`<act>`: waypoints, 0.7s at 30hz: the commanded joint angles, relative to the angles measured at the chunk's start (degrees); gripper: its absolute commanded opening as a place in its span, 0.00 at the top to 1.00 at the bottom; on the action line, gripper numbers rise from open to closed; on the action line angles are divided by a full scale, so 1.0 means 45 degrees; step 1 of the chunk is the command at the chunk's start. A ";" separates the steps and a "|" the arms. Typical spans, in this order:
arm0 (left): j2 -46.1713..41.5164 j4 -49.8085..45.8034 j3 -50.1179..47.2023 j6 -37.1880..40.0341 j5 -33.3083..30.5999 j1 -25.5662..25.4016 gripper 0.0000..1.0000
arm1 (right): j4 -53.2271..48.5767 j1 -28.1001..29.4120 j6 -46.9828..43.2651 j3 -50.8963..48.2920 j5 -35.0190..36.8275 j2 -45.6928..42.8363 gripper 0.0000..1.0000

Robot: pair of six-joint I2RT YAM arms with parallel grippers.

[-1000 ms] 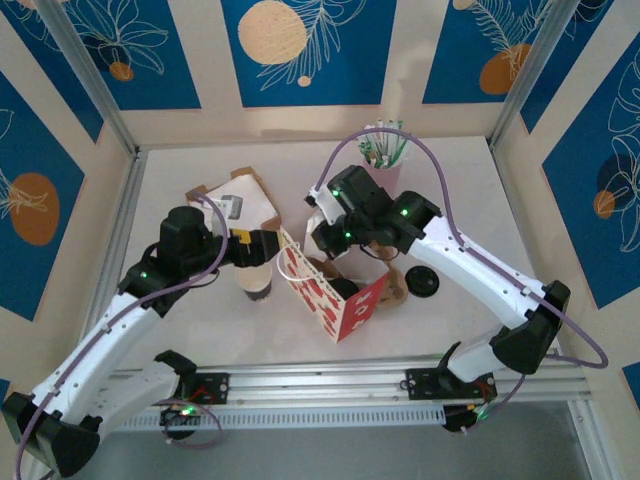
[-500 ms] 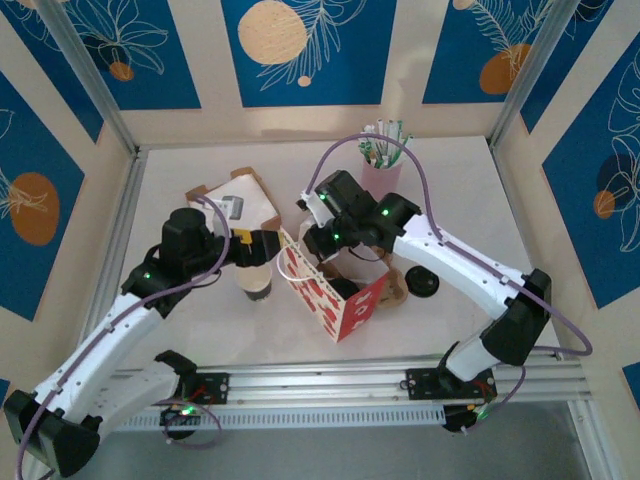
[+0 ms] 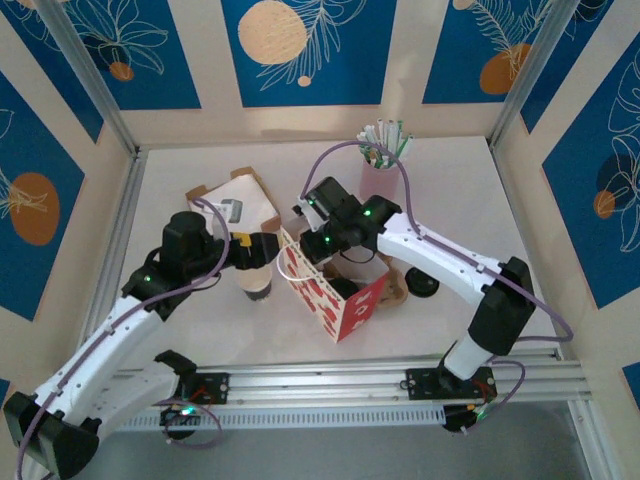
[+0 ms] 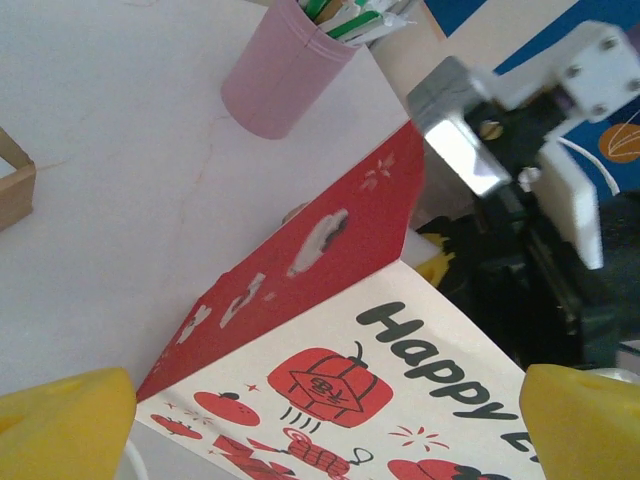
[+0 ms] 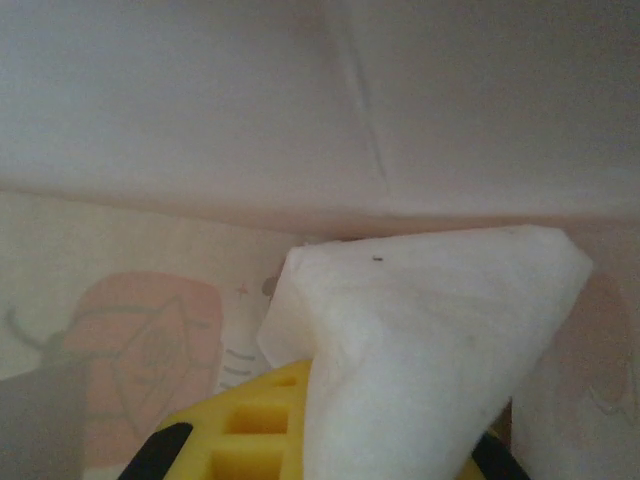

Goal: Pack the takeout coffee

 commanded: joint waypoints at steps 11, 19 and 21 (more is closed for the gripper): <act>-0.0829 -0.0875 -0.0240 0.0197 -0.2210 -0.0133 0.02 | 0.0904 0.0044 0.1531 0.0231 0.1231 0.1327 1.00; -0.1056 -0.1175 -0.0334 0.0218 -0.2485 -0.0133 0.04 | 0.1011 -0.0023 0.1728 0.0439 0.1173 0.1889 1.00; -0.1085 -0.1174 -0.0367 0.0218 -0.2504 -0.0133 0.04 | 0.0955 0.0037 0.1775 0.0300 0.1137 0.1878 1.00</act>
